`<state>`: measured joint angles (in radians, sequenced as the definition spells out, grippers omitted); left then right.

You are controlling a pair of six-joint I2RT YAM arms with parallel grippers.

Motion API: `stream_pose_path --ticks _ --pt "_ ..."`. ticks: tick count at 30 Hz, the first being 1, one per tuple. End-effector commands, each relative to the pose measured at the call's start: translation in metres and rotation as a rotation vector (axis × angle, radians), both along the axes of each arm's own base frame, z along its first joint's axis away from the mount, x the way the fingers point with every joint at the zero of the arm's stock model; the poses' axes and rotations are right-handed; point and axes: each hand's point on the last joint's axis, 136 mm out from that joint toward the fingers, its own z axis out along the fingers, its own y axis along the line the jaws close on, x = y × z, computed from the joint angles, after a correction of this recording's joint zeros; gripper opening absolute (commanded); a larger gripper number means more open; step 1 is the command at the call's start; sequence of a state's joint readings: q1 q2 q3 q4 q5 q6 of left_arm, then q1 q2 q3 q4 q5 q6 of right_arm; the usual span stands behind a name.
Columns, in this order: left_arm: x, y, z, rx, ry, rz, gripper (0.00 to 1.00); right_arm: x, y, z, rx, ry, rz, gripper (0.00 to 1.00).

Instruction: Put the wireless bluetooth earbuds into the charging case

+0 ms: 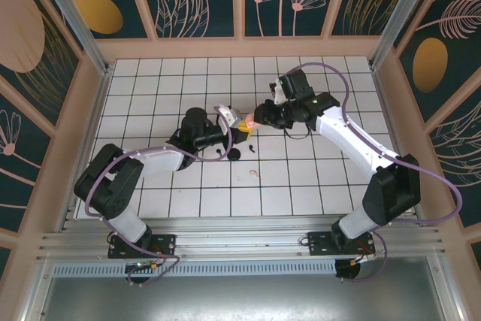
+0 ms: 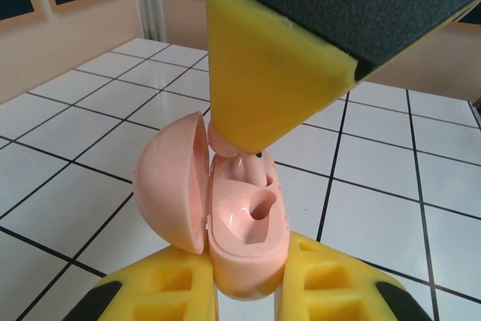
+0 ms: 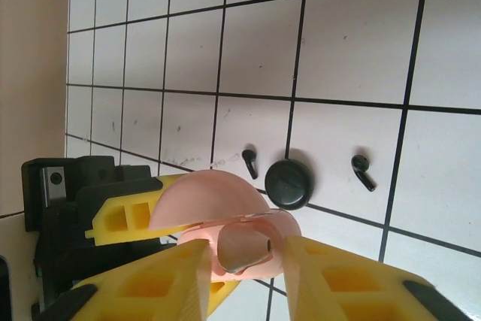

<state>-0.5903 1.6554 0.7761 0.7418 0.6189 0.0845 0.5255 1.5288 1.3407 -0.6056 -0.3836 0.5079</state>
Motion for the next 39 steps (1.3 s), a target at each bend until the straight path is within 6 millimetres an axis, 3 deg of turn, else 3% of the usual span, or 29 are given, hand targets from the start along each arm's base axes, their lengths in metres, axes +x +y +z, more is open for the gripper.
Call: stream_pose_path --ticks 1,11,19,39 --pt "0.0 -0.002 0.024 -0.018 -0.079 -0.007 0.12 0.0 0.0 0.026 0.02 -0.046 0.002 0.36" --pt "-0.003 -0.003 0.02 0.002 -0.101 -0.017 0.12 0.004 -0.011 0.059 0.084 -0.137 0.031 0.37" --pt "-0.006 -0.005 0.018 0.011 -0.128 -0.033 0.12 0.001 -0.017 0.034 0.015 -0.096 0.075 0.29" --pt "-0.005 -0.007 0.02 0.008 -0.12 -0.034 0.12 -0.012 -0.006 0.008 0.052 -0.021 0.149 0.25"
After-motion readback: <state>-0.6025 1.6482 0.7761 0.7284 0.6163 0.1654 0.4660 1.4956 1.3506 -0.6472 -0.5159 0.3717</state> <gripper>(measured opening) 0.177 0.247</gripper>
